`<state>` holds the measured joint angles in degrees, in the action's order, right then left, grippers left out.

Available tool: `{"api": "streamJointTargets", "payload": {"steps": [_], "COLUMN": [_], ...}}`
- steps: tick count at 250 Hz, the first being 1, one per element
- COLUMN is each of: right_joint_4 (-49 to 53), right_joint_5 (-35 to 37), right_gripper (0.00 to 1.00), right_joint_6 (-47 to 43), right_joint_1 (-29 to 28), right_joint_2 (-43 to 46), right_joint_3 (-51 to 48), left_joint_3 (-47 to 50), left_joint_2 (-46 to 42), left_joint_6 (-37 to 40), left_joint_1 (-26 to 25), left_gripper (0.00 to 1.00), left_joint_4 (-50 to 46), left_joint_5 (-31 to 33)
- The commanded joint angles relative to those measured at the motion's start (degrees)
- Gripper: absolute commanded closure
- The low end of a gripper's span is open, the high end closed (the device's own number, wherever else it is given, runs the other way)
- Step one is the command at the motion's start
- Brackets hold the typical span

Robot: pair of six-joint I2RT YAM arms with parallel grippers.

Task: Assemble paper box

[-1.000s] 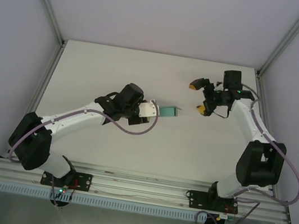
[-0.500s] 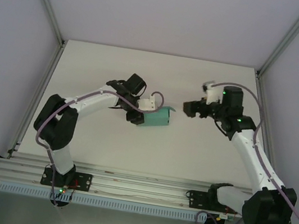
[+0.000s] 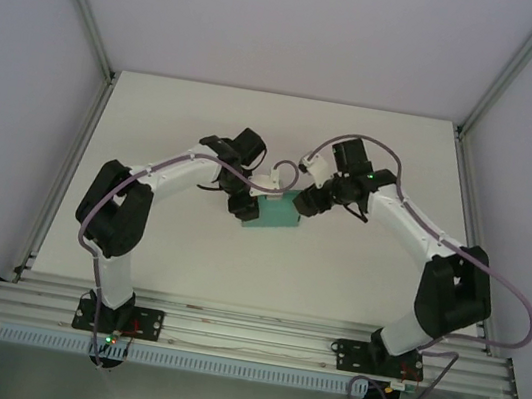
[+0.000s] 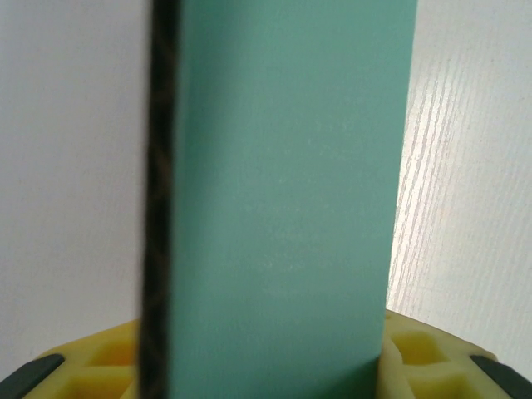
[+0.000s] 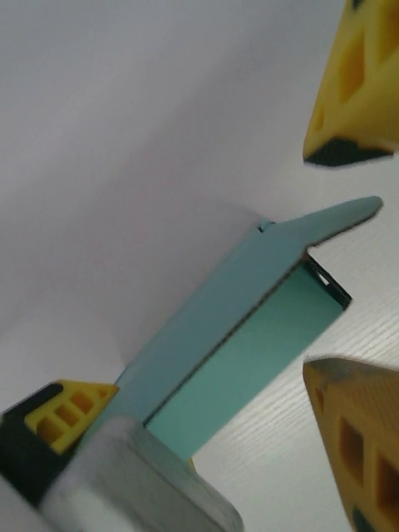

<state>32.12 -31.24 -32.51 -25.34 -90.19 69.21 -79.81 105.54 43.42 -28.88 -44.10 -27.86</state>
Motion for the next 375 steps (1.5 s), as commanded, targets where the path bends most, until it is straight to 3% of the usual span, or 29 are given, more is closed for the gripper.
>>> {"api": "streamJointTargets", "payload": {"steps": [1,17,56,82,140,168,194,243,283,344,375], "right_joint_4": [0.3,0.7,2.2,3.2,-4.7,-8.5,-7.7,-12.3,-23.7,-33.9,-31.9], "right_joint_5": [1.6,1.1,1.1,0.7,7.7,7.1,7.6,10.3,13.0,13.0,14.9], "right_gripper": [0.47,0.53,0.81,0.90,0.96,1.00,1.00,1.00,1.00,1.00,1.00], "right_joint_6": [-0.8,-1.3,-0.8,1.3,20.0,31.8,37.1,33.4,26.6,29.3,29.2], "right_joint_1": [0.0,-0.1,-0.1,-0.7,-3.4,-3.7,-4.3,-4.6,-4.6,-5.6,-5.9], "right_joint_2": [-0.8,-1.3,-1.4,-0.9,2.2,3.0,2.7,2.8,4.0,5.4,6.5], "right_joint_3": [2.7,2.8,3.4,3.3,-0.6,-2.3,-2.3,-8.1,-17.2,-24.1,-23.6], "left_joint_3": [0.0,0.1,-0.4,-0.8,-1.1,-1.6,-2.1,-1.7,-2.1,-1.9,-2.0], "left_joint_2": [1.2,1.1,1.1,1.1,1.2,1.7,2.1,1.7,1.6,1.3,0.7], "left_joint_6": [0.2,0.3,-0.4,-1.4,-2.8,-3.3,-3.6,-3.7,-3.7,-4.6,-5.9], "left_joint_1": [-0.5,-0.5,-0.5,-0.6,-1.0,-1.2,-1.4,-1.5,-1.5,-1.5,-1.5], "left_gripper": [0.64,0.64,0.64,0.63,0.62,0.62,0.62,0.62,0.61,0.56,0.50], "left_joint_4": [-2.8,-2.6,-2.0,-1.5,-0.4,-0.3,-0.5,0.4,0.6,1.5,2.3], "left_joint_5": [-0.6,-0.8,0.0,0.0,0.8,1.7,2.0,1.7,1.8,2.2,2.5]}}
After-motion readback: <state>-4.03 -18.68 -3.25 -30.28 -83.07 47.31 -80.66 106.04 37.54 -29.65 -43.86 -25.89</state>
